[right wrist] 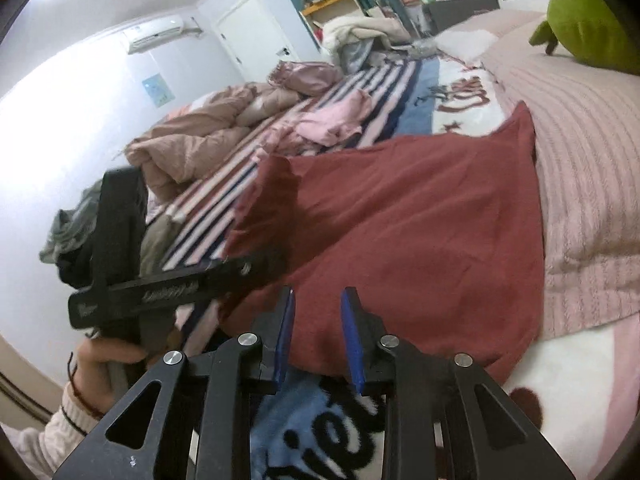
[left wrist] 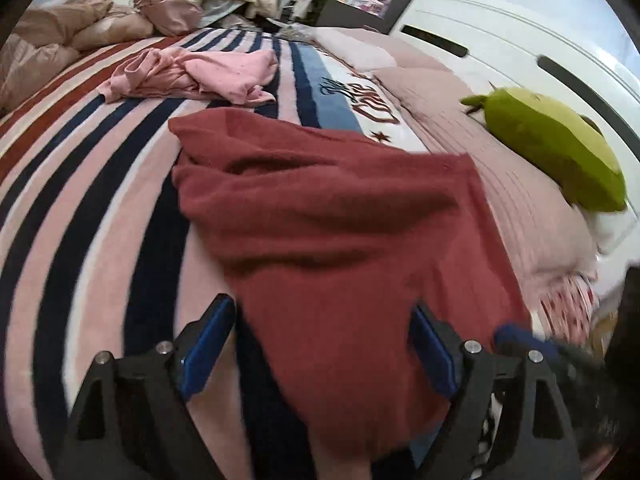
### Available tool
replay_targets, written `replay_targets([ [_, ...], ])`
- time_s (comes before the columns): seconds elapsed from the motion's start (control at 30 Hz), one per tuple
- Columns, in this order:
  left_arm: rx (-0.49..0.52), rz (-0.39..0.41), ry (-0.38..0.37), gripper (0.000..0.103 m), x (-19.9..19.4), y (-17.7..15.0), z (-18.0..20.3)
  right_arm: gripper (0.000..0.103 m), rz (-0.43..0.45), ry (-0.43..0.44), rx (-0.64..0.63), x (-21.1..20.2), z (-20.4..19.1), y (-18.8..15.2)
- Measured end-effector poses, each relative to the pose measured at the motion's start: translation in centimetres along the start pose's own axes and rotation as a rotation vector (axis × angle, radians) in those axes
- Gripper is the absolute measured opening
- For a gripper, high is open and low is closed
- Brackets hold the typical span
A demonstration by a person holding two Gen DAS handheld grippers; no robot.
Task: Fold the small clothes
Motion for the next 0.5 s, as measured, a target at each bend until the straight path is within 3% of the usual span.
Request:
replay_targets([
  [0.03, -0.015, 0.008, -0.011, 0.073, 0.1, 0.1, -0.1, 0.019, -0.011, -0.010, 0.003, 0.2, 0.2, -0.2],
  [0.1, -0.057, 0.031, -0.021, 0.042, 0.1, 0.5, -0.7, 0.019, -0.022, -0.005, -0.003, 0.7, 0.3, -0.6],
  [0.2, -0.142, 0.069, -0.052, 0.013, -0.7, 0.4, -2.6, 0.012, -0.007, 0.042, -0.035, 0.9, -0.5, -0.4],
  [0.3, -0.219, 0.111, -0.106, 0.012, -1.9, -0.3, -4.7, 0.011, -0.004, 0.110, -0.012, 1.8, -0.7, -0.3],
  [0.43, -0.257, 0.154, -0.170, 0.010, -3.2, -0.3, -5.1, 0.005, -0.096, 0.038, -0.030, 4.6, -0.5, -0.9],
  [0.5, -0.197, 0.175, -0.181, 0.010, -3.8, 0.3, -3.5, 0.005, -0.086, 0.045, -0.024, 4.3, -0.2, -1.1],
])
Point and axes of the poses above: each gripper's, at about its wrist camera, not at the fingertips, and x roughly the way its jaws point, z to its right, y to its top, the point moved 2 cm from there along x, roughly the way its jaws point, and after that the axes turned 9 degrees about -x, right-handed, at the moved point
